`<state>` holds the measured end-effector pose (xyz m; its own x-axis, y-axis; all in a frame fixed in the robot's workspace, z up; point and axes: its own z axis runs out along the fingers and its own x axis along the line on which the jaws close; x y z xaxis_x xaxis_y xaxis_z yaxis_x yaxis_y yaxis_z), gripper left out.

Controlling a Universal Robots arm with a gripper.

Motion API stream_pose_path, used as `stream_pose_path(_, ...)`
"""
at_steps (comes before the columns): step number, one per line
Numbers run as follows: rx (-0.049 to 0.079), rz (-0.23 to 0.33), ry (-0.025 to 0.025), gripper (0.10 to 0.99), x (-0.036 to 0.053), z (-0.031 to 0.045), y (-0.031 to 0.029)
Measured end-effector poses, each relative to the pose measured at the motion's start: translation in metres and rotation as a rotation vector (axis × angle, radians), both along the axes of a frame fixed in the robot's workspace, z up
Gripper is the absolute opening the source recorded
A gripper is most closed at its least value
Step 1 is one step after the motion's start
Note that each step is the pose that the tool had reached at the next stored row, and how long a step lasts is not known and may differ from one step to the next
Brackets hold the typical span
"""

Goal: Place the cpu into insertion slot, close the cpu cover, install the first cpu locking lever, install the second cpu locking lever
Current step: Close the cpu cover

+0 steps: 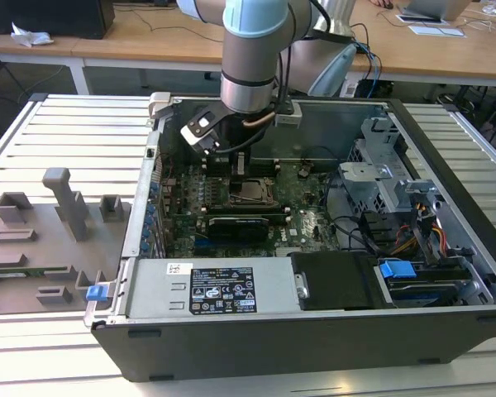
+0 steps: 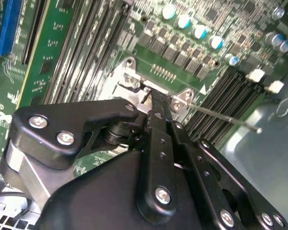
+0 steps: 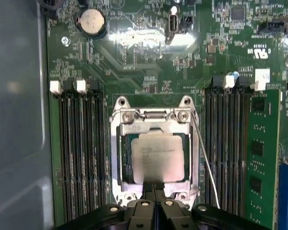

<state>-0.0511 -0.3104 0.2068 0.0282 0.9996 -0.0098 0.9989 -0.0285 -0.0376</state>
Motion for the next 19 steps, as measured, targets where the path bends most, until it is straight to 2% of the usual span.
stream_pose_path(2, 0.004, 0.001, 0.0005, 0.106, 0.0046, -0.0001, 0.0000)
stream_pose_path(5, 0.007, 0.002, 0.0058, 0.106, 0.0205, -0.0005, 0.0000)
stream_pose_path(8, 0.008, 0.004, 0.0082, 0.106, 0.0333, -0.0004, 0.0000)
stream_pose_path(10, 0.008, 0.004, 0.0082, 0.106, 0.0341, 0.0030, 0.0001)
stream_pose_path(11, 0.008, 0.003, 0.0083, 0.106, 0.0341, 0.0098, 0.0000)
stream_pose_path(14, 0.008, 0.004, 0.0082, 0.106, 0.0341, 0.0233, 0.0000)
stream_pose_path(19, 0.008, 0.004, 0.0083, 0.106, 0.0341, 0.0344, 0.0000)
